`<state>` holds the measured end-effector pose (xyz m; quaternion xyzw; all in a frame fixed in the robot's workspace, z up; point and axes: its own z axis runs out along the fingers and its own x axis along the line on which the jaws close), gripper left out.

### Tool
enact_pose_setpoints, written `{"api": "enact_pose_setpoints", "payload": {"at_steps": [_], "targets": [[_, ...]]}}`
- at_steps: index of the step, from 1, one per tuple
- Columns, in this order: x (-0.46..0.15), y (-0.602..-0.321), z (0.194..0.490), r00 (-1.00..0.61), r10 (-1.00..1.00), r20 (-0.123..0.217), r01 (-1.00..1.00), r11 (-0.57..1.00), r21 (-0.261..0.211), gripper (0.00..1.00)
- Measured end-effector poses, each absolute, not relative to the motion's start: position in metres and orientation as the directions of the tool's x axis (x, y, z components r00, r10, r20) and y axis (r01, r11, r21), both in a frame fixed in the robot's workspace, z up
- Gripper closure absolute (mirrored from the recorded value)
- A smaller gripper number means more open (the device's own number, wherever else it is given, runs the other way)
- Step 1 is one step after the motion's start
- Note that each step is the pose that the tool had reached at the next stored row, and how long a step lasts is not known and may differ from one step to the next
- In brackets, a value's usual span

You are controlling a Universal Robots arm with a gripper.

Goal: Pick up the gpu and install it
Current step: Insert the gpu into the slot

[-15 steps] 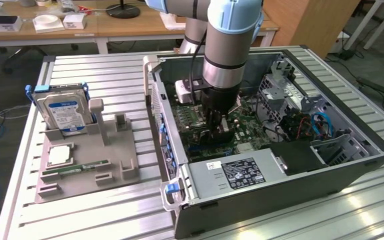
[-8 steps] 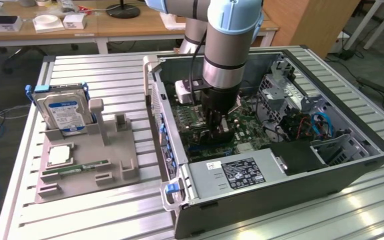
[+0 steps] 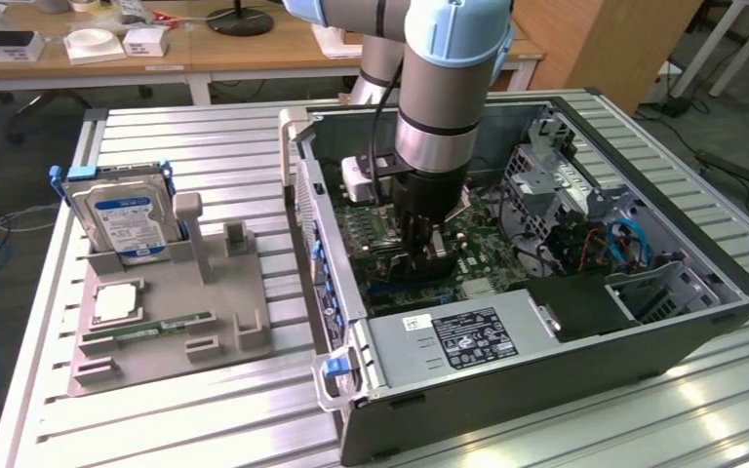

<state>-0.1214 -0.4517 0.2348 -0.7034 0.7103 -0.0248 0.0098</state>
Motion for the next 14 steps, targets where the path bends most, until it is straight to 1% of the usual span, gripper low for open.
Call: {"api": "enact_pose_setpoints", "payload": {"at_steps": [14], "targets": [[-0.1214, -0.4517, 0.2338, -0.010, -1.000, 0.021, -0.999, 0.009, -0.049, 0.74]]}}
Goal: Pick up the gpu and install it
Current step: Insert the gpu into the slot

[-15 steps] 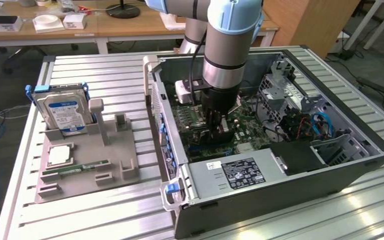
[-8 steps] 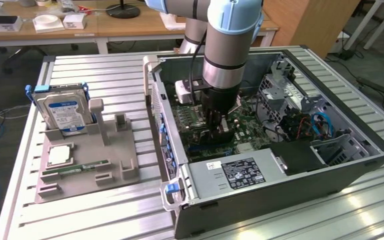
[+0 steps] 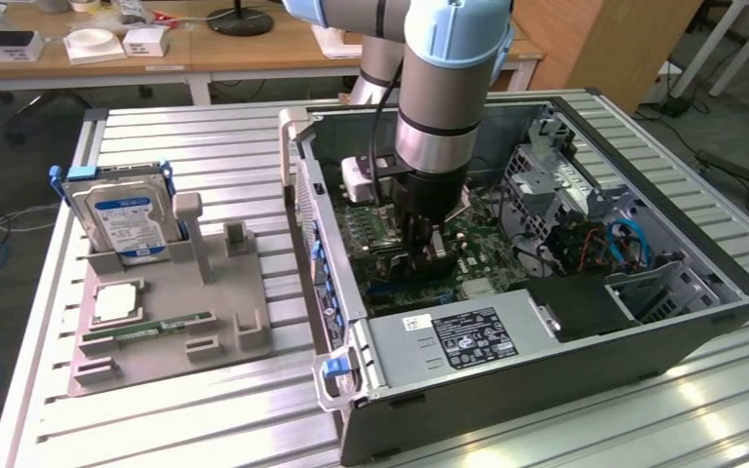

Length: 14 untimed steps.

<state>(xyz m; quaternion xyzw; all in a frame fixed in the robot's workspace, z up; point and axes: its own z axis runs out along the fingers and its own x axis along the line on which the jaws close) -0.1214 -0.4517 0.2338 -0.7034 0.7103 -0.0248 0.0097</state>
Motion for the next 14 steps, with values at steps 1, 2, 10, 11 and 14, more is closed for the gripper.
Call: {"api": "enact_pose_setpoints", "payload": {"at_steps": [1, 2, 10, 11, 14], "targets": [[-0.1214, -0.4517, 0.2338, -0.010, -1.000, 0.021, -0.999, 0.009, -0.049, 0.74], [-0.1214, -0.4517, 0.2338, -0.010, -1.000, 0.021, -0.999, 0.009, -0.049, 0.74], [-0.1214, -0.4517, 0.2338, -0.010, -1.000, 0.021, -0.999, 0.009, -0.049, 0.67], [-0.1215, -0.4517, 0.2342, -0.010, -1.000, 0.021, -0.999, 0.009, -0.049, 0.67], [-0.1214, -0.4517, 0.2357, -0.010, -1.000, 0.021, -0.999, 0.009, -0.050, 0.67]]}}
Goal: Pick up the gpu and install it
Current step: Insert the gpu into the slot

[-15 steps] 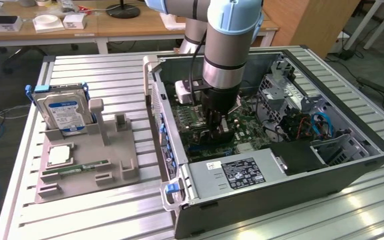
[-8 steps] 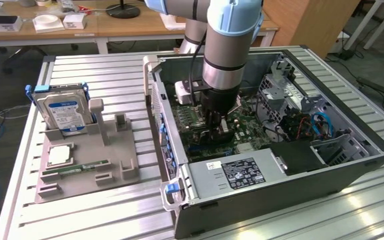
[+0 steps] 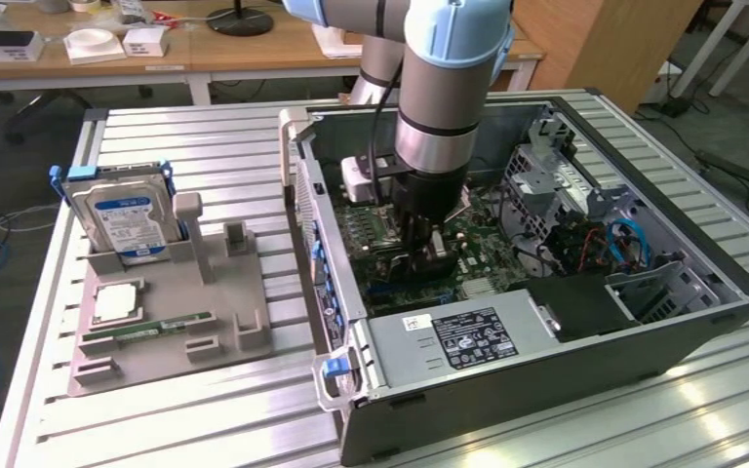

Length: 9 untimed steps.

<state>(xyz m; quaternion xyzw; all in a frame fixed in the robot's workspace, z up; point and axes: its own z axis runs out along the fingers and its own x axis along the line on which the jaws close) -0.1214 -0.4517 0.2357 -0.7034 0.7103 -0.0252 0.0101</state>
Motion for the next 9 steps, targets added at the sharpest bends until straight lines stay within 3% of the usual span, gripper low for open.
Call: {"api": "enact_pose_setpoints", "payload": {"at_steps": [9], "targets": [[-0.1215, -0.4517, 0.2422, -0.011, -1.000, 0.021, -0.998, 0.009, -0.060, 0.67]]}}
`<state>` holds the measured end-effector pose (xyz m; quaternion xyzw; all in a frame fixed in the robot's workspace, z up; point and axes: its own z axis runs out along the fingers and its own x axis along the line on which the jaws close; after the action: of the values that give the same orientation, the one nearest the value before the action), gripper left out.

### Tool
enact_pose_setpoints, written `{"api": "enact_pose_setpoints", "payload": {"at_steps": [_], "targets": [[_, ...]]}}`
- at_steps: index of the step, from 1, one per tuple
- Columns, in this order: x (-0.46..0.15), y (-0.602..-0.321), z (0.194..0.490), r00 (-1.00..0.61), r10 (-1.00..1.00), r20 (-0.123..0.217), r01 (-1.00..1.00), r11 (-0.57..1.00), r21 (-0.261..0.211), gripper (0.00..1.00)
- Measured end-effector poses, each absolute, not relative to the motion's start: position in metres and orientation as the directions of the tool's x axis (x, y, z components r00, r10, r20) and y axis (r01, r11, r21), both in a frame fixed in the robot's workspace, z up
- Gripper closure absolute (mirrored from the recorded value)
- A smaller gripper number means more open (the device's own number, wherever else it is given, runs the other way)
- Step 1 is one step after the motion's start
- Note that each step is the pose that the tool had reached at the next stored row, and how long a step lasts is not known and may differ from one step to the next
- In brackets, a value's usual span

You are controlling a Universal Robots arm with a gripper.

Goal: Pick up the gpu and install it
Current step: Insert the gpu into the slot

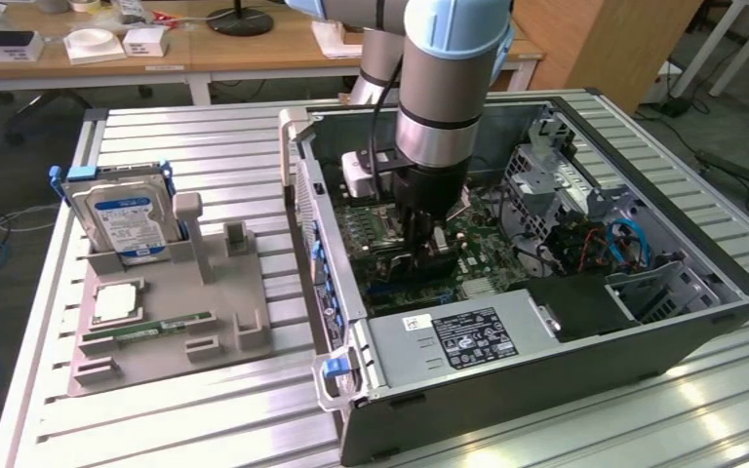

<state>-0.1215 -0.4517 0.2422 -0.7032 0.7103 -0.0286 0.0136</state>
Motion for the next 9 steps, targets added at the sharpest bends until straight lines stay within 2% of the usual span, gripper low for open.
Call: {"api": "enact_pose_setpoints", "payload": {"at_steps": [9], "targets": [[-0.1220, -0.4517, 0.2489, -0.011, -1.000, 0.021, -0.997, 0.009, -0.077, 0.67]]}}
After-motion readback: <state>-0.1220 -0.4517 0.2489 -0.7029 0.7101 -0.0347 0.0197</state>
